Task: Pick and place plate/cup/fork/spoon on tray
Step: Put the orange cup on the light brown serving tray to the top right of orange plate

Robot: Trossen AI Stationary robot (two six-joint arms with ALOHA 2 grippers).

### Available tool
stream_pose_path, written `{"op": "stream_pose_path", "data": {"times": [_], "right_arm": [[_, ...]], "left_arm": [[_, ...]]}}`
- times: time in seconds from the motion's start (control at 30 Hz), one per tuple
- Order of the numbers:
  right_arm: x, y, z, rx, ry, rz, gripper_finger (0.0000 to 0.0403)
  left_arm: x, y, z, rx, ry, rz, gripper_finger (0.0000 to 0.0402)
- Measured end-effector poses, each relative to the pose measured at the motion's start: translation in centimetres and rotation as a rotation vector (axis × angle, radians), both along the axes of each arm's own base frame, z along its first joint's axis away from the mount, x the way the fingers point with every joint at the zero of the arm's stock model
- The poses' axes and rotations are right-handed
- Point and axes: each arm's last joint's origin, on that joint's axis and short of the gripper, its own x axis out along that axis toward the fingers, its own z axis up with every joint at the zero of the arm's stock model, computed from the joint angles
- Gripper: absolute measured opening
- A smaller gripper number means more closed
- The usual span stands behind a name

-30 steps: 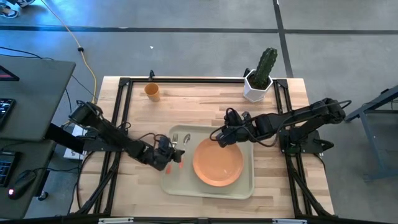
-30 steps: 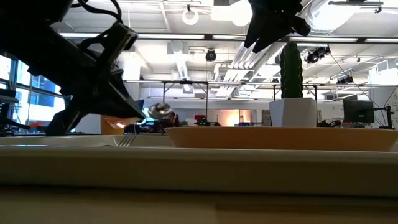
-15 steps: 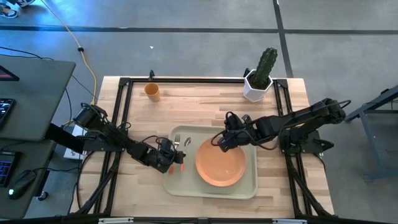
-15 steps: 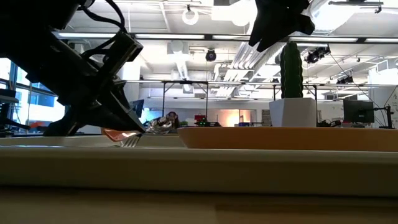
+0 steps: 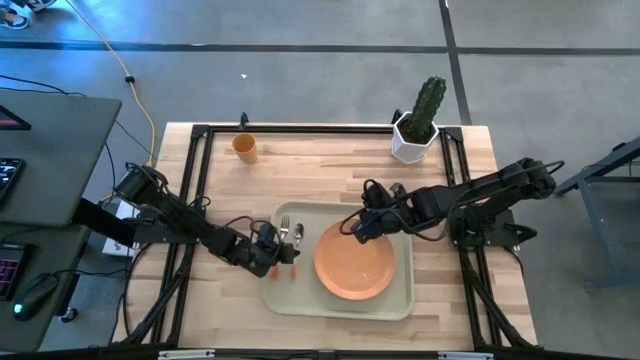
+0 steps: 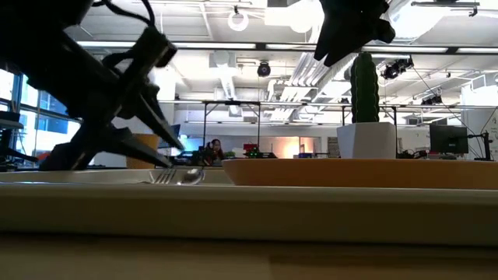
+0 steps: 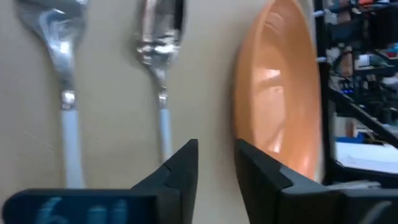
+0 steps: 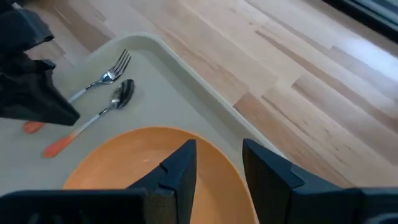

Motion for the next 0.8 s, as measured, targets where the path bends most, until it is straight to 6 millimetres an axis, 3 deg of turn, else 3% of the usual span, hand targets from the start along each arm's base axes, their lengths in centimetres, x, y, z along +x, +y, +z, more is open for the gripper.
{"op": "stream_pose_path", "data": {"times": [0.17,0.33,0.47,0.63,0.8], "right_arm": [[0.0,0.0,0.0,-0.015,0.009,0.016,0.0122],[0.0,0.0,0.0,-0.019,0.012,0.021,0.0122],[0.0,-0.3,0.0,-0.059,0.014,0.014,0.0122],[0.2,-1.2,0.2,-0.118,-0.007,-0.047,0.0122],[0.9,-2.4,0.5,-0.140,-0.062,-0.103,0.0122]], "left_arm": [[-0.2,0.1,2.0,0.021,-0.049,-0.042,0.0116],[-1.1,1.7,5.9,0.160,-0.098,-0.119,0.0109],[-3.0,5.0,9.5,0.275,-0.060,-0.162,0.0104],[-6.4,10.4,14.5,0.480,0.148,-0.181,0.0104],[-9.1,15.8,16.6,0.596,0.428,-0.100,0.0104]]}}
